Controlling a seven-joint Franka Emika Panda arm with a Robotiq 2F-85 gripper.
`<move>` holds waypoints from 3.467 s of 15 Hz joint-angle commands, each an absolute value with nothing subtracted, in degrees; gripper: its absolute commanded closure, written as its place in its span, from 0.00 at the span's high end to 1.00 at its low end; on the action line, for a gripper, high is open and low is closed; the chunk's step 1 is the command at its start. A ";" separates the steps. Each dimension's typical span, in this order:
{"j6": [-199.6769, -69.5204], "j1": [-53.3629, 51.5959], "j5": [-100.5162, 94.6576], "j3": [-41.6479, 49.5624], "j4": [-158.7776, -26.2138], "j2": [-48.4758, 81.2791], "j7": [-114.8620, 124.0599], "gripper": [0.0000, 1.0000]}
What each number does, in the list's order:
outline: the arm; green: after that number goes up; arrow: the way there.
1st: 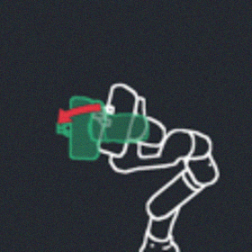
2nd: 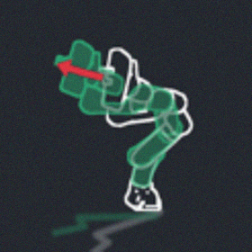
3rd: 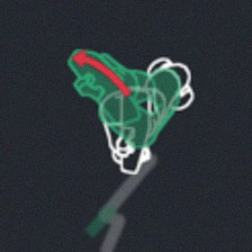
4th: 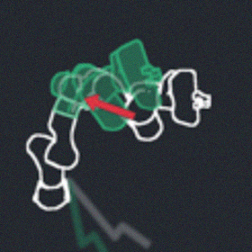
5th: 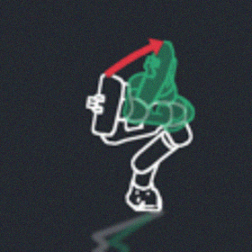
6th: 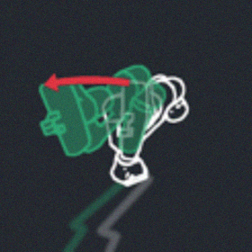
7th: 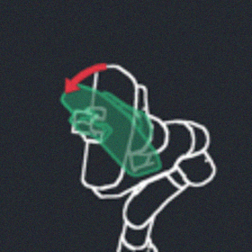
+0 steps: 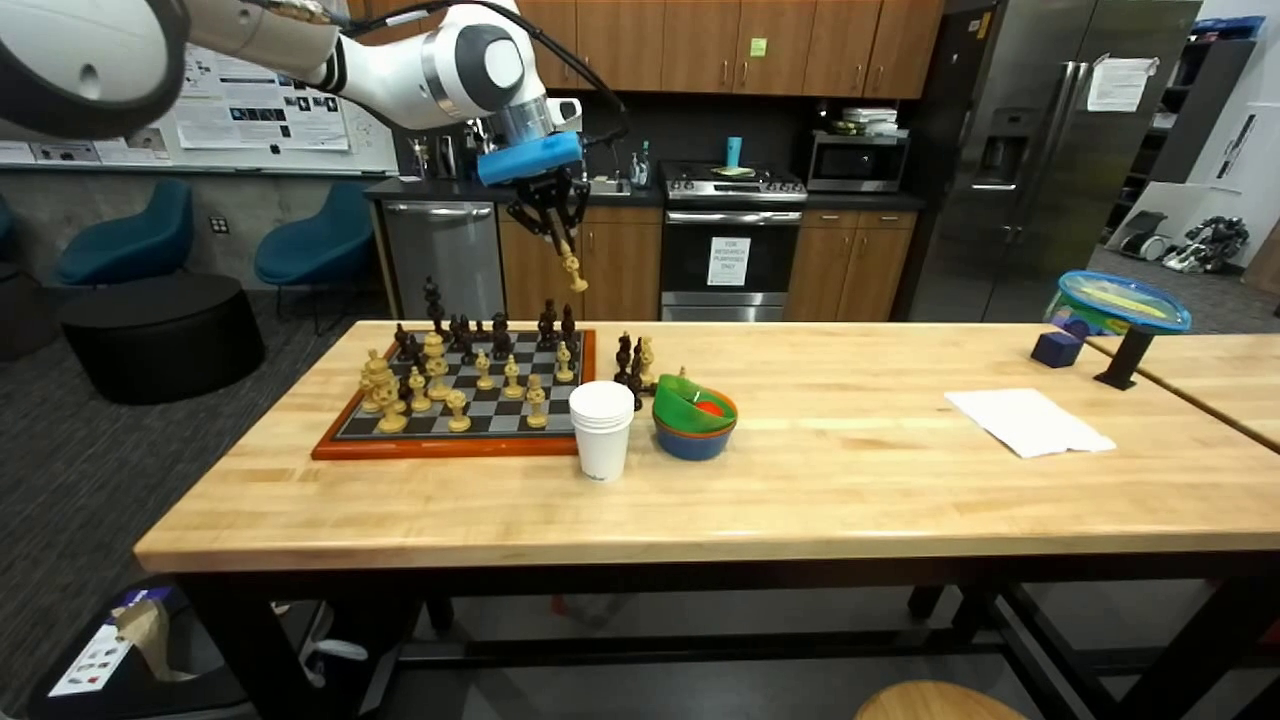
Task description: Make two moves using two different chess pieces
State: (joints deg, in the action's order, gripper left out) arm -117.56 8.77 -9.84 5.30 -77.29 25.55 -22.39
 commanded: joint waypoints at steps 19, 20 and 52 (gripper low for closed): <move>-111.96 11.05 -8.17 4.89 -56.31 43.50 -23.54 0.05; -111.90 11.41 -7.65 4.70 -55.76 44.09 -23.89 0.05; -109.27 16.82 -1.61 2.56 -38.69 55.77 -25.12 0.48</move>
State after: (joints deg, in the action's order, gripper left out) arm -110.13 16.28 -3.00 3.71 -39.66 56.96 -24.42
